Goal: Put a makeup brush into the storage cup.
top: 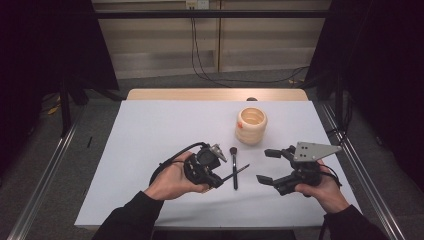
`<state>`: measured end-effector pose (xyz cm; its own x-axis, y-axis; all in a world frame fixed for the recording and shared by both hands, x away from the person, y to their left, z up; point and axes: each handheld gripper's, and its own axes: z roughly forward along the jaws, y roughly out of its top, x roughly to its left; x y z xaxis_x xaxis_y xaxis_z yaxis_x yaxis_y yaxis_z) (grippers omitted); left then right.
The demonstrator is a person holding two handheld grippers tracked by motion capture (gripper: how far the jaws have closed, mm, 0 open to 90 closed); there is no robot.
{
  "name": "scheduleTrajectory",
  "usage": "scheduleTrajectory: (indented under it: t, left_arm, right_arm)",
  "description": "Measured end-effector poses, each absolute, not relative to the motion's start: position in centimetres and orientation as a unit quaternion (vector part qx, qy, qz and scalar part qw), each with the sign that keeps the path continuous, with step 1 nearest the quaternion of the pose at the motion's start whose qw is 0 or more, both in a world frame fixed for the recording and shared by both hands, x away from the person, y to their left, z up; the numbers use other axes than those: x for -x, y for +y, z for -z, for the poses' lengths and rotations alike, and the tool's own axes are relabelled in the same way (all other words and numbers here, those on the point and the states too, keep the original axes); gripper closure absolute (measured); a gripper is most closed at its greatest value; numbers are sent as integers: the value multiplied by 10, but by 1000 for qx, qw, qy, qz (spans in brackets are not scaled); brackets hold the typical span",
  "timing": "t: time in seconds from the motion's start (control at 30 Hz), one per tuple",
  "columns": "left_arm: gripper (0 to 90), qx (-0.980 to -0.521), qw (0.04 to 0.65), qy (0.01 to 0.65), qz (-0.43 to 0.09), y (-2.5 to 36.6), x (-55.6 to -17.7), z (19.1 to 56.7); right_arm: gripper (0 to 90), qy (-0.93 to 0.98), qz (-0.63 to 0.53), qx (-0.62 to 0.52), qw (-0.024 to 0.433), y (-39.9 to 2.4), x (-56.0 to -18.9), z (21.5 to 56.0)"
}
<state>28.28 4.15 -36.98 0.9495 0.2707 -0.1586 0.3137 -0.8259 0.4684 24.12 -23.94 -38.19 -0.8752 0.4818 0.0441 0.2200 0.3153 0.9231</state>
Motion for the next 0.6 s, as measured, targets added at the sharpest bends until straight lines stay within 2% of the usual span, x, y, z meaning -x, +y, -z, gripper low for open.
scheduleTrajectory:
  t: [0.1,0.3,0.37,0.43,0.5,0.53,0.6]
  left_arm:
    - [833,-955,250,156,47,41,-283,371]
    - [833,-961,232,140,49,39,-283,374]
    - [833,-959,236,145,51,38,-282,375]
    - [833,-960,236,143,50,38,-282,376]
    - [833,-960,235,144,51,37,-282,377]
    - [833,-959,237,149,53,36,-281,377]
    - [833,-962,229,142,53,36,-281,378]
  right_arm:
    - [166,819,-528,-209,80,-235,-248,376]
    - [161,853,-486,-173,76,-222,-257,369]
    - [203,863,-474,-157,78,-218,-259,367]
    - [311,868,-470,-139,82,-216,-261,365]
    - [315,874,-459,-133,83,-214,-264,364]
    - [363,880,-451,-127,78,-213,-266,363]
    - [391,888,-439,-121,70,-212,-268,362]
